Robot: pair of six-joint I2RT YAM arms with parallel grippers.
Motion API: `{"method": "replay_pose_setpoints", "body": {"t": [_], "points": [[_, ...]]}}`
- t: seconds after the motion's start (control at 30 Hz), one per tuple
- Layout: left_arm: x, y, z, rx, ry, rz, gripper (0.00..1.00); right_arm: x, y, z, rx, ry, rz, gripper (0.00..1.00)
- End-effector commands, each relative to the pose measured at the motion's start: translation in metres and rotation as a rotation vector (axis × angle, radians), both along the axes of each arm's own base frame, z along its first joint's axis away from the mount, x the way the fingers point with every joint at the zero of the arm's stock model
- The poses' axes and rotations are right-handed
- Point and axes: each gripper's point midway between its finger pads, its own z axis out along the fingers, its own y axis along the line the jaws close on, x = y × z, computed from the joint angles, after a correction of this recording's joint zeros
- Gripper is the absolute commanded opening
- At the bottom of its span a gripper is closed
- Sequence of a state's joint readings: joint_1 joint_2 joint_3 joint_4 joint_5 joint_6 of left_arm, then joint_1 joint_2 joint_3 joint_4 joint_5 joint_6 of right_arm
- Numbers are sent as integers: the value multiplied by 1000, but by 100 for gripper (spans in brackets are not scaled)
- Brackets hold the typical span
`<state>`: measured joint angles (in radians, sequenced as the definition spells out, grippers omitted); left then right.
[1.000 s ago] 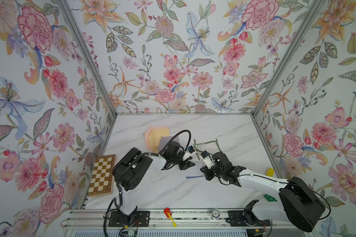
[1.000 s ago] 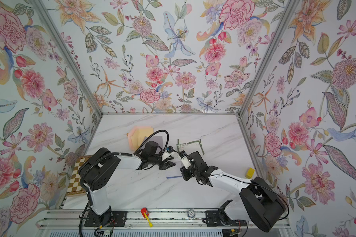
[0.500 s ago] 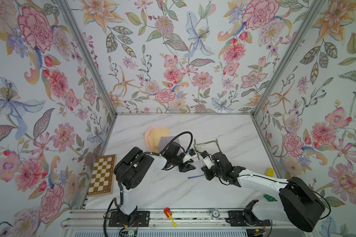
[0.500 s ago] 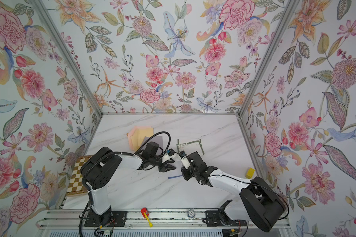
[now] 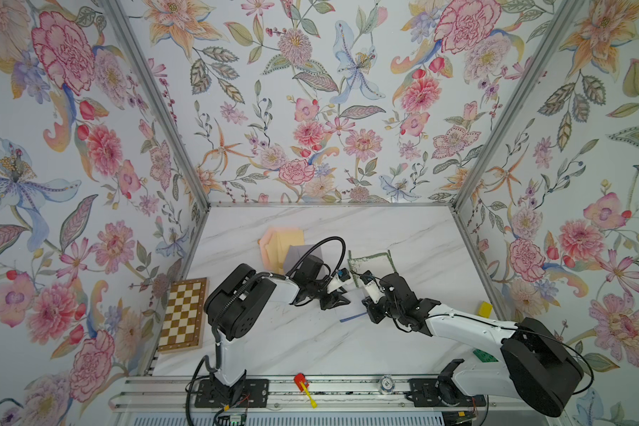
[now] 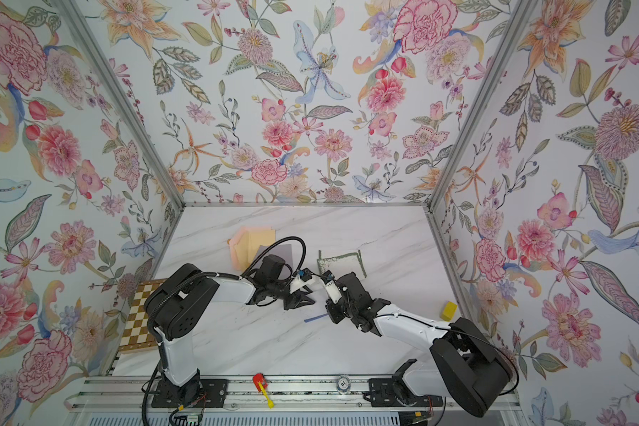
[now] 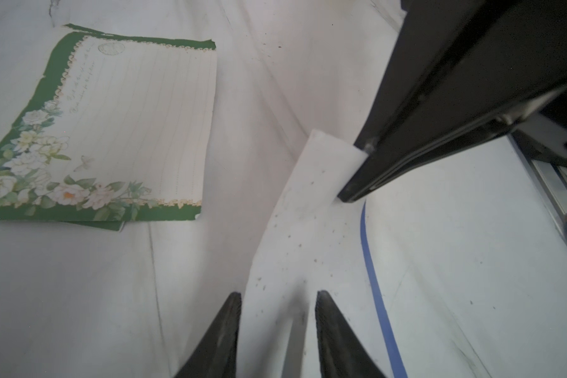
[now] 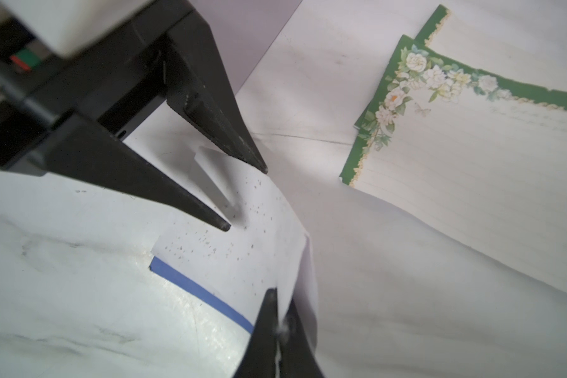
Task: Fold the letter paper in half and place it into the envelope
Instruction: Pick up the letter paper from the center of the board.
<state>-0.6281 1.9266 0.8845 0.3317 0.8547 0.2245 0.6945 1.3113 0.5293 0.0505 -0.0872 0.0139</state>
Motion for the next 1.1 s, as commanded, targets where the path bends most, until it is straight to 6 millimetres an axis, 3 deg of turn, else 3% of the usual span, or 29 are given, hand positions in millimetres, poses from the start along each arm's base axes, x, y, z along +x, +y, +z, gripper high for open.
{"method": "replay_pose_setpoints", "body": {"t": [0.0, 0.2, 0.53, 0.93, 0.97, 1.07], "points": [[-1, 1, -1, -14, 31, -20, 36, 9, 5, 8, 1, -42, -2, 7], [-5, 0, -4, -23, 68, -33, 27, 10, 5, 10, 13, -55, -5, 7], [-5, -1, -6, -21, 93, -28, 26, 10, 4, 13, 39, -77, -18, 7], [2, -1, -10, -20, 124, 8, 44, 7, 2, 8, 51, -79, -26, 6], [2, -1, -10, -22, 126, 6, 44, 7, 2, 8, 53, -83, -27, 7], [-1, -3, -8, -32, 148, -12, 29, 8, 1, 10, 62, -94, -38, 6]]}}
